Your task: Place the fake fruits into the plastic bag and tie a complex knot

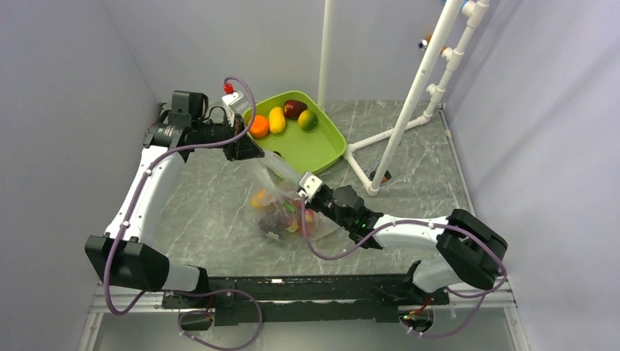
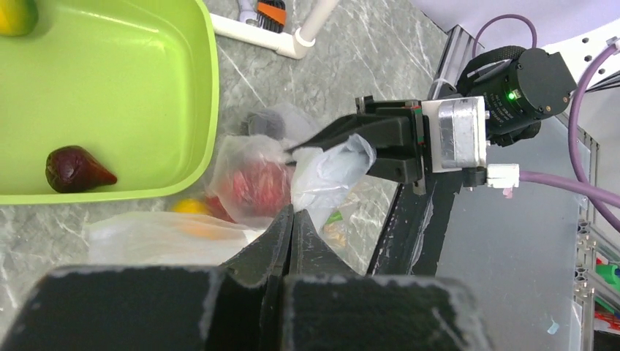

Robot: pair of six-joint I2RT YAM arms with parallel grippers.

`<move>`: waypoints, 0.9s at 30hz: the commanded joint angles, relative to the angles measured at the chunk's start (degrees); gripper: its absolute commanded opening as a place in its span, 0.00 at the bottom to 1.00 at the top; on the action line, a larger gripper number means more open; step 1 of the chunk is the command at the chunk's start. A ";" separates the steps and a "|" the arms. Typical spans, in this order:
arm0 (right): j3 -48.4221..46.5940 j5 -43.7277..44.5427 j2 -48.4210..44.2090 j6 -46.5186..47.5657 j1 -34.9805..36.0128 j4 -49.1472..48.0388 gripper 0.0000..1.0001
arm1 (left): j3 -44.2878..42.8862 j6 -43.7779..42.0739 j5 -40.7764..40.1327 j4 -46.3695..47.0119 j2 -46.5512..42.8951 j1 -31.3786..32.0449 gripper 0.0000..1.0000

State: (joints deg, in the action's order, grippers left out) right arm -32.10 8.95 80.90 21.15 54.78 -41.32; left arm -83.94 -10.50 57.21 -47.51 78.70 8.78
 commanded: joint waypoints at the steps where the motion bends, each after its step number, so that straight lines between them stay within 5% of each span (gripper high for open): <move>1: 3.43 -9.96 -1.16 2.95 -0.39 7.82 0.00 | -4.85 -2.80 0.75 6.10 -0.98 -1.37 0.00; 10: 1.79 -17.55 0.88 9.64 -0.27 6.73 0.00 | -11.98 -5.15 -1.10 10.27 7.17 11.60 0.00; 22: 2.49 -17.78 0.43 11.43 -0.29 7.73 0.00 | -19.65 -18.16 -3.85 1.06 13.11 22.12 0.00; 27: 2.22 -21.24 -8.35 6.85 -2.87 14.56 0.53 | -12.56 -24.55 -1.88 -1.07 6.64 19.43 0.00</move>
State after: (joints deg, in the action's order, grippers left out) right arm -30.22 -7.35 79.26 31.20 53.74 -34.52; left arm -99.24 -27.90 51.72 -48.18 92.01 30.39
